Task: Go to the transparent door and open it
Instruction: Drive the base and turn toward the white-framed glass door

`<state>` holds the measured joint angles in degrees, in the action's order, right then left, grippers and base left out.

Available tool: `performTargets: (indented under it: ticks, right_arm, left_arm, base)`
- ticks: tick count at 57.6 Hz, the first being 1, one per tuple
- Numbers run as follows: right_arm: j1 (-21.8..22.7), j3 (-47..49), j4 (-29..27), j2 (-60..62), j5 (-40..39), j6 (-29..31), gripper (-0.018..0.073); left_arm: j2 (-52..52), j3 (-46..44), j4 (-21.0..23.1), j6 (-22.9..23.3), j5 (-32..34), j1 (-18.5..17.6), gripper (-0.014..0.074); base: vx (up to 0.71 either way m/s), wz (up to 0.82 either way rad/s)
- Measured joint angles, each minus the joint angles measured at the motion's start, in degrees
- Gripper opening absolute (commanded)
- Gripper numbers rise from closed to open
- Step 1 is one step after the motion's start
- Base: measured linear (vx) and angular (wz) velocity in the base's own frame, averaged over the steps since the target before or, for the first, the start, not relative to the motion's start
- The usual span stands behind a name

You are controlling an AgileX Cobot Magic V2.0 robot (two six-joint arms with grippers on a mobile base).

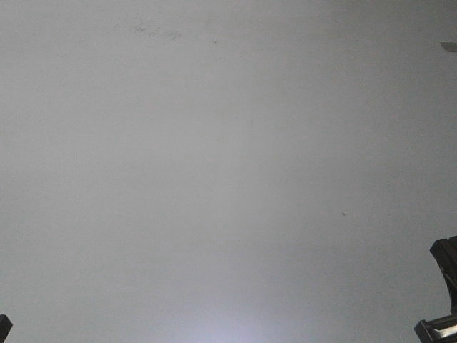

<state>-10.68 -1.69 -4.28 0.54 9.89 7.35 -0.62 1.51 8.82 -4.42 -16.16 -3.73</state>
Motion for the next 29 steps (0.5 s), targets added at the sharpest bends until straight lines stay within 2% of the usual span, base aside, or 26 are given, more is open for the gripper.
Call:
performTargets:
  ticks: [29]
  right_arm:
    - [0.0, 0.0, 0.0, 0.0, 0.0, 0.0, 0.0000]
  left_arm:
    - [0.0, 0.0, 0.0, 0.0, 0.0, 0.0, -0.0002]
  base:
    - [0.00, 0.00]
